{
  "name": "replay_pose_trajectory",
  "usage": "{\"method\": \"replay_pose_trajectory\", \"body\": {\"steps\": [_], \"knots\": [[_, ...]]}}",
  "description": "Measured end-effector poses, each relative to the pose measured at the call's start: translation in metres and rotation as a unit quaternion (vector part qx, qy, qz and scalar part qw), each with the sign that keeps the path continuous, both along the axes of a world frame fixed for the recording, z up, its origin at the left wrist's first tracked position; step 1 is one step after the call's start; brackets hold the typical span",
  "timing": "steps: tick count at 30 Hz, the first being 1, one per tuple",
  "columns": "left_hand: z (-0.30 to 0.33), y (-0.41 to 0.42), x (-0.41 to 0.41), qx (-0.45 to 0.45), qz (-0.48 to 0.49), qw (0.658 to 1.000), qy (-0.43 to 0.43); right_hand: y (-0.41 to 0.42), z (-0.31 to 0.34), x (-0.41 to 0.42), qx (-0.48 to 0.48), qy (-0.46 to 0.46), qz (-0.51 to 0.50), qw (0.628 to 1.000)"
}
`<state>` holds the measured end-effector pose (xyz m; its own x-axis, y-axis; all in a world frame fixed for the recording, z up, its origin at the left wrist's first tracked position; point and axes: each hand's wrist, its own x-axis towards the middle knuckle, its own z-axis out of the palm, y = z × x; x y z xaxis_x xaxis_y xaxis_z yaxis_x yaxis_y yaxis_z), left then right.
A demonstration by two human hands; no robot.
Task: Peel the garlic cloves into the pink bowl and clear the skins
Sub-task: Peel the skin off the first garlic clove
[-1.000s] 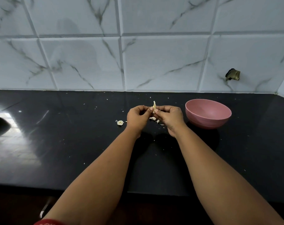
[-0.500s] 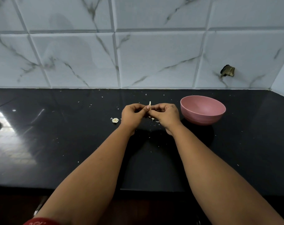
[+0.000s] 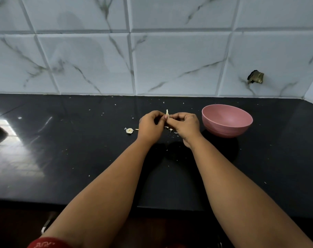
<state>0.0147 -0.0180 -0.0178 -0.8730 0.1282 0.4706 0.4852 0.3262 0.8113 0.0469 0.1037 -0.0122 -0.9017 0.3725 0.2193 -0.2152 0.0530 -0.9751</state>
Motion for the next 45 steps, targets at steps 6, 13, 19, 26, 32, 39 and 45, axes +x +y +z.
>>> {"method": "replay_pose_trajectory", "body": {"steps": [6, 13, 19, 26, 32, 39, 45], "knots": [[-0.002, -0.004, -0.002, 0.0, 0.023, 1.0, -0.011, -0.012, 0.0, -0.005, 0.05, 0.014, -0.029, 0.998], [0.001, -0.008, -0.006, 0.034, -0.003, 0.998, -0.058, -0.006, -0.002, -0.005, 0.006, 0.006, 0.015, 1.0], [0.002, -0.012, -0.016, 0.066, -0.082, 0.988, -0.111, 0.006, -0.002, -0.005, -0.005, -0.028, 0.064, 0.998], [0.003, -0.007, -0.019, 0.126, -0.135, 0.972, -0.147, 0.009, -0.003, -0.005, -0.014, 0.004, 0.091, 0.996], [-0.001, -0.007, -0.017, 0.113, -0.121, 0.977, -0.131, 0.003, -0.005, -0.004, -0.038, -0.002, 0.103, 0.994], [-0.001, -0.005, -0.017, 0.077, -0.124, 0.985, -0.091, 0.001, -0.004, -0.003, -0.044, -0.016, 0.094, 0.995], [-0.004, -0.005, -0.019, 0.035, -0.091, 0.993, -0.063, 0.001, -0.004, -0.005, 0.022, -0.017, 0.072, 0.997]]}}
